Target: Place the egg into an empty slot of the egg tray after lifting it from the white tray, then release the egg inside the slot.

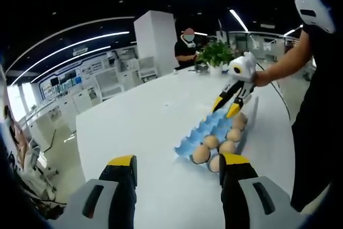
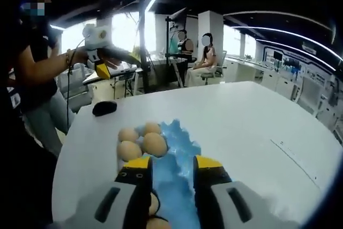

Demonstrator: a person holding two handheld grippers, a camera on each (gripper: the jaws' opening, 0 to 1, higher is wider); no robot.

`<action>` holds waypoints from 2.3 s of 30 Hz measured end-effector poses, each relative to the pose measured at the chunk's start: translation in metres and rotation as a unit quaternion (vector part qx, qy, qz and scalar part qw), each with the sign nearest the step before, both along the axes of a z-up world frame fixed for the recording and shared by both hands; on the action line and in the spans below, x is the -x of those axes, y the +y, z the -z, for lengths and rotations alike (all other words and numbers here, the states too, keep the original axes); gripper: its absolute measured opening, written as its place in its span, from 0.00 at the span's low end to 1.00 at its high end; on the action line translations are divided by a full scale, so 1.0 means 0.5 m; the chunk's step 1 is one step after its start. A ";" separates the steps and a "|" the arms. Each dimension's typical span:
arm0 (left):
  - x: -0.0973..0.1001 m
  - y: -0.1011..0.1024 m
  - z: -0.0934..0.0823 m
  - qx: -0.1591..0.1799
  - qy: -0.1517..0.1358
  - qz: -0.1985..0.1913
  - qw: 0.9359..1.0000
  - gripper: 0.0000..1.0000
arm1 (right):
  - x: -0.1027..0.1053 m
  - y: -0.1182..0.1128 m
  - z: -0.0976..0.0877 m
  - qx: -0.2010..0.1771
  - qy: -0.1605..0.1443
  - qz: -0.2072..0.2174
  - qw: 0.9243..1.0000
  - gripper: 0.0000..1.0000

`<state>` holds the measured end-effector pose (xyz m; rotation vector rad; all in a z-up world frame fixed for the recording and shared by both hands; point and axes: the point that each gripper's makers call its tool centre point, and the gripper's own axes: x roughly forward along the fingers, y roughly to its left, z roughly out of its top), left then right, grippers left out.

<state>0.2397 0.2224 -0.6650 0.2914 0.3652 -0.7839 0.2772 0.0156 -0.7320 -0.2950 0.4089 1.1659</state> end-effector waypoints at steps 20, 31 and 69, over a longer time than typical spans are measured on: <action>-0.001 -0.012 -0.008 0.000 -0.004 0.004 1.000 0.62 | 0.003 -0.207 0.018 0.038 -0.001 0.086 0.996 0.30; 0.001 -0.022 -0.013 -0.001 -0.006 0.009 1.000 0.62 | -0.002 -0.308 0.035 0.068 -0.001 0.124 0.990 0.30; -0.001 -0.026 -0.017 -0.006 -0.005 0.006 1.000 0.61 | -0.027 -0.449 0.102 0.115 0.023 0.162 0.980 0.28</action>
